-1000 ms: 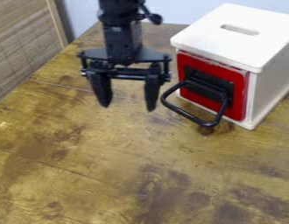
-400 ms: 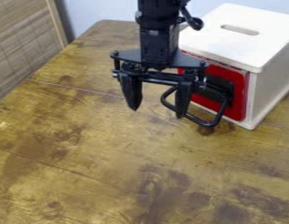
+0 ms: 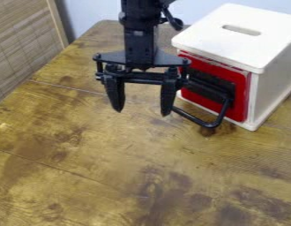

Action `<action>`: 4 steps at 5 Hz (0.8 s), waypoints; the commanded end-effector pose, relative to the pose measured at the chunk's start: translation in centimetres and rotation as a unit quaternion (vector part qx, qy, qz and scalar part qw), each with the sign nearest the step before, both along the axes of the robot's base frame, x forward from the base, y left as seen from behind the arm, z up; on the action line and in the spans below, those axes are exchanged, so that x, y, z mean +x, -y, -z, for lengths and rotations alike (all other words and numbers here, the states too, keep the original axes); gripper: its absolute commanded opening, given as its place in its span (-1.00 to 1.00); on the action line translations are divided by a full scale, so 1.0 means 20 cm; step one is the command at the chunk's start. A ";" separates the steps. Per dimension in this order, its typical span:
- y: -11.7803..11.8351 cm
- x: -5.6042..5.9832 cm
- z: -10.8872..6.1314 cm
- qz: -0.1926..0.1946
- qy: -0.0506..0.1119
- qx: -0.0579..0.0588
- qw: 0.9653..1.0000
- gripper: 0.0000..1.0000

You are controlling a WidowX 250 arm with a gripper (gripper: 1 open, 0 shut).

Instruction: Close the drawer

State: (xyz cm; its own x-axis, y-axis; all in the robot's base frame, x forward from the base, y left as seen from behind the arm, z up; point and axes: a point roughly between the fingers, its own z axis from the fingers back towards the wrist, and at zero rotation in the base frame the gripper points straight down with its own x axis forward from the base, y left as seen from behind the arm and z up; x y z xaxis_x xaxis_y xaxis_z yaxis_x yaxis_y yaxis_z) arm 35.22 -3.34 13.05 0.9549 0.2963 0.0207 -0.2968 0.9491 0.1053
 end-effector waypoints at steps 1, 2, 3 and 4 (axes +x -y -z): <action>-0.01 -0.02 -0.13 0.007 0.037 -0.001 0.999 1.00; 0.02 -0.02 -0.12 0.020 0.033 -0.002 0.999 1.00; 0.04 -0.01 -0.11 0.028 0.031 -0.004 0.999 1.00; 0.08 -0.01 -0.10 0.000 0.028 -0.006 1.000 1.00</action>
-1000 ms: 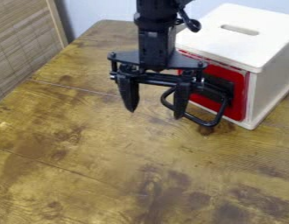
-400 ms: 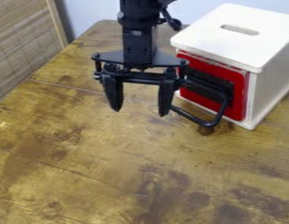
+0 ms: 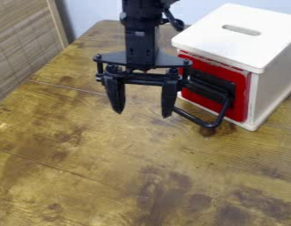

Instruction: Close the drawer

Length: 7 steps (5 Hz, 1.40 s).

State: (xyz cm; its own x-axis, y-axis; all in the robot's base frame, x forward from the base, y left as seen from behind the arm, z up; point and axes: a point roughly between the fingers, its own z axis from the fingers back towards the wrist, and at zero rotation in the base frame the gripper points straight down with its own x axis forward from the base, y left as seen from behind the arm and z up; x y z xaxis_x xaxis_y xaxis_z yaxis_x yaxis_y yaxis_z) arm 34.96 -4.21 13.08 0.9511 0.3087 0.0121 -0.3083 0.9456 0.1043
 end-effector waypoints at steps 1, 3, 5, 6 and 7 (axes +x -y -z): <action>0.07 0.00 -0.09 -0.018 0.030 -0.005 0.999 1.00; -0.11 0.02 -0.05 0.031 0.030 -0.004 0.999 1.00; -0.02 -0.02 -0.11 0.063 0.026 -0.004 0.998 1.00; 0.05 -0.03 -0.15 0.080 0.026 -0.005 0.996 1.00; 0.07 0.00 -0.14 0.116 0.030 -0.009 0.993 1.00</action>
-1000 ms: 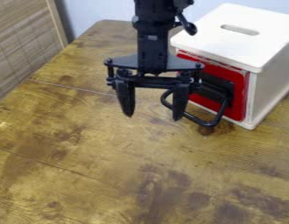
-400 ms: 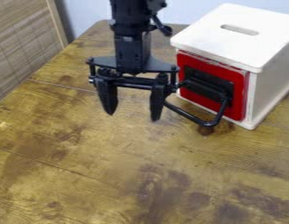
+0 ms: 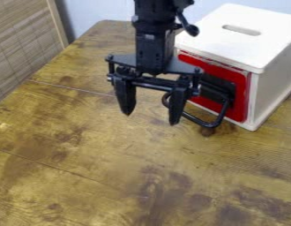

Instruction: Close the drawer

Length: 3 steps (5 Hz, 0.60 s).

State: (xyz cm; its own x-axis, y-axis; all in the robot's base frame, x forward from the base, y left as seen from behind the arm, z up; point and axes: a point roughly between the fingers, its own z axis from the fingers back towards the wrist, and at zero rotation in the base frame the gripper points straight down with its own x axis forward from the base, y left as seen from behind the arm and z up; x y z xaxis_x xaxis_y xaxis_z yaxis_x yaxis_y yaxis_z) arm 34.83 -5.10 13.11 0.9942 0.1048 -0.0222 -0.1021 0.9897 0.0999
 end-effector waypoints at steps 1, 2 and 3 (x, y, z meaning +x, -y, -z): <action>0.02 0.04 -0.09 0.022 0.044 -0.006 0.999 1.00; -0.01 0.08 -0.12 -0.003 0.040 -0.002 0.999 1.00; -0.06 0.10 -0.14 -0.040 0.037 0.003 0.999 1.00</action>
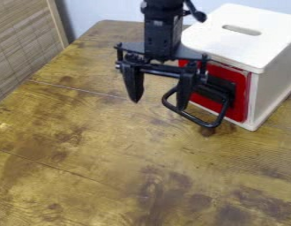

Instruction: Close the drawer

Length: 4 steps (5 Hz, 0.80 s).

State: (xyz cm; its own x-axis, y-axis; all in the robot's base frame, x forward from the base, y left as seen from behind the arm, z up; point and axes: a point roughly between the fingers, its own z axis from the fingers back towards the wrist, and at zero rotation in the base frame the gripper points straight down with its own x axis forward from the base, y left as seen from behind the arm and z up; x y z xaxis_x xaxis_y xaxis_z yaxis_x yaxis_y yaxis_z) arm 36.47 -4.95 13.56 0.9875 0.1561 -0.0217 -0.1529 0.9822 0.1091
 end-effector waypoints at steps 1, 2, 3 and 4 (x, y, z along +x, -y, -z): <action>-0.09 0.01 -0.12 -0.043 0.035 0.007 0.998 1.00; -0.11 0.01 -0.06 -0.055 0.028 0.012 0.998 1.00; -0.08 -0.01 -0.01 -0.053 0.018 0.015 0.998 1.00; -0.04 -0.09 -0.03 -0.044 0.016 0.009 0.999 1.00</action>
State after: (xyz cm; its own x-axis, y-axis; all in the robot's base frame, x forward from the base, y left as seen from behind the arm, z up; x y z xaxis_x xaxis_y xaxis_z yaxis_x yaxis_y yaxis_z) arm 34.88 -3.54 10.62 0.9615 0.2612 -0.0854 -0.2455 0.9561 0.1597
